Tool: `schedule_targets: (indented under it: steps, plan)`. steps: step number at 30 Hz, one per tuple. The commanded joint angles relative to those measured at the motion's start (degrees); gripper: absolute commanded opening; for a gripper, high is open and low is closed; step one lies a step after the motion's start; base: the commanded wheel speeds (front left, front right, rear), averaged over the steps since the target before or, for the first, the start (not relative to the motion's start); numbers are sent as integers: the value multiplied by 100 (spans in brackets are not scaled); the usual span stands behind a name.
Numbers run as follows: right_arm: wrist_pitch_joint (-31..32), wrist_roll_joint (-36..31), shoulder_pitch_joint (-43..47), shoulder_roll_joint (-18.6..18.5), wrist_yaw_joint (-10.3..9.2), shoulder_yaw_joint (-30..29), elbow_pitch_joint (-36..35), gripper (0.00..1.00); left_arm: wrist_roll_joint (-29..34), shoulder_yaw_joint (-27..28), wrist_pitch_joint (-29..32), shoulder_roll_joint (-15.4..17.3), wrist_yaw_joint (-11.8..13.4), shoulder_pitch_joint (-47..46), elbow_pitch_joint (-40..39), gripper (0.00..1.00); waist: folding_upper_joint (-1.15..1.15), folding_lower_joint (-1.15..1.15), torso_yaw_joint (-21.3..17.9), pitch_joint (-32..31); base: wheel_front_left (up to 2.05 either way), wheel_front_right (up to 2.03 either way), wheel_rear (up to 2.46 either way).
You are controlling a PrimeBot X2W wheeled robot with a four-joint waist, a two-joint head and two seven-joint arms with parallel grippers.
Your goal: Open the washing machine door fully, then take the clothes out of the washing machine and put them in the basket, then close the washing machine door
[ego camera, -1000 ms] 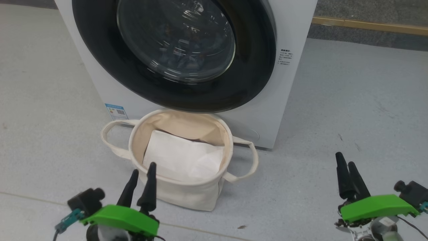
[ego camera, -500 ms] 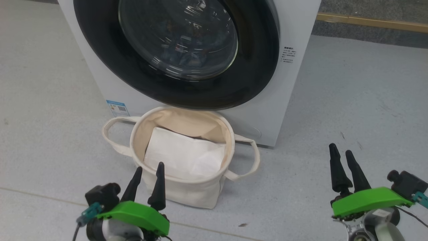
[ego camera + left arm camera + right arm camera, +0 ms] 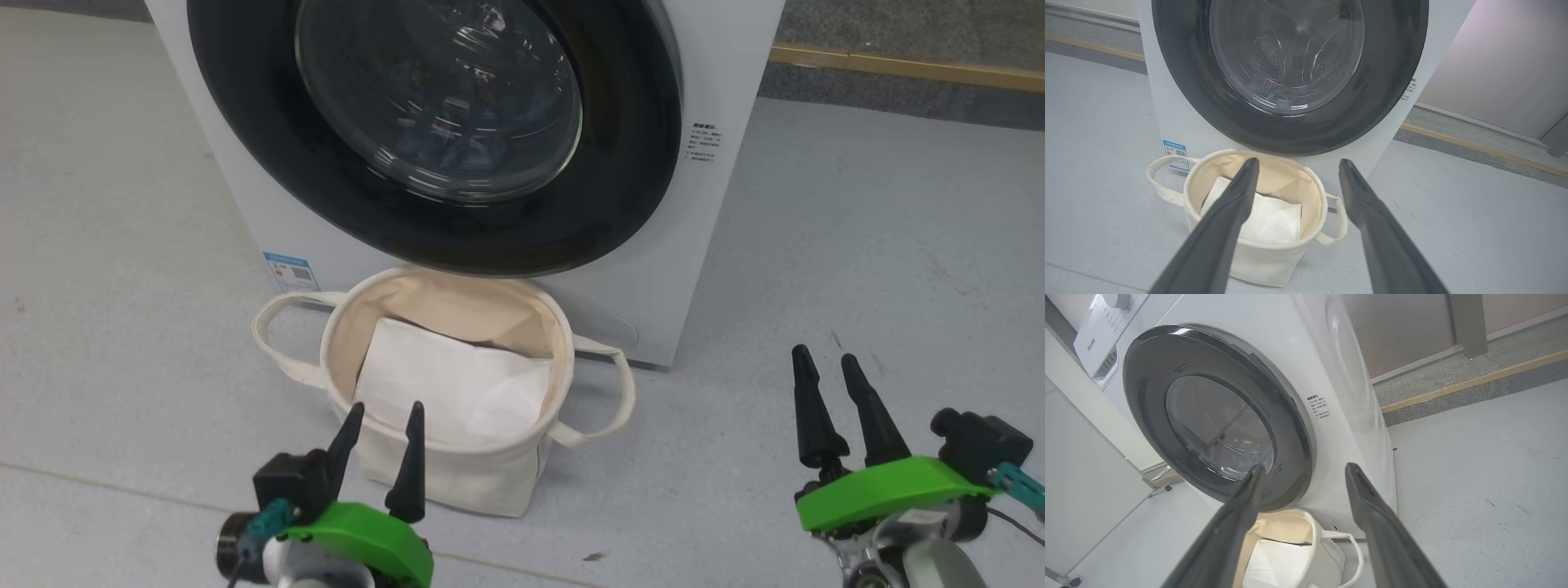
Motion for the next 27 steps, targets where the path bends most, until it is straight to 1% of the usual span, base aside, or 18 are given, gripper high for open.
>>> schedule_targets:
  steps: [1, 10, 13, 17, 27]
  plan:
    - [-96, -190, -275, -57, 32, 130, -242, 100, 198, 57, -107, 95, 64, -357, -149, 100, 0, 0, 2, -7, 0, 0, 0]
    - [-247, -676, -241, -19, 35, 211, -252, 100, 748, -214, -258, 118, 246, -457, -75, 100, 0, 0, 18, -23, 0, 0, 0]
    - [-280, -665, -232, 1, 36, 176, -242, 100, 849, -251, -292, 113, 284, -472, -90, 100, 0, 0, 23, -20, 0, 0, 0]
    - [-364, -526, -203, 45, 38, 79, -184, 100, 933, -182, -375, 22, 355, -442, -241, 100, 0, 0, 28, 10, 0, 0, 0]
    - [-531, -1081, -338, 57, 41, 153, -138, 100, 1519, -174, -543, -48, 416, -463, -250, 100, 0, 0, 18, 143, 0, 0, 0]
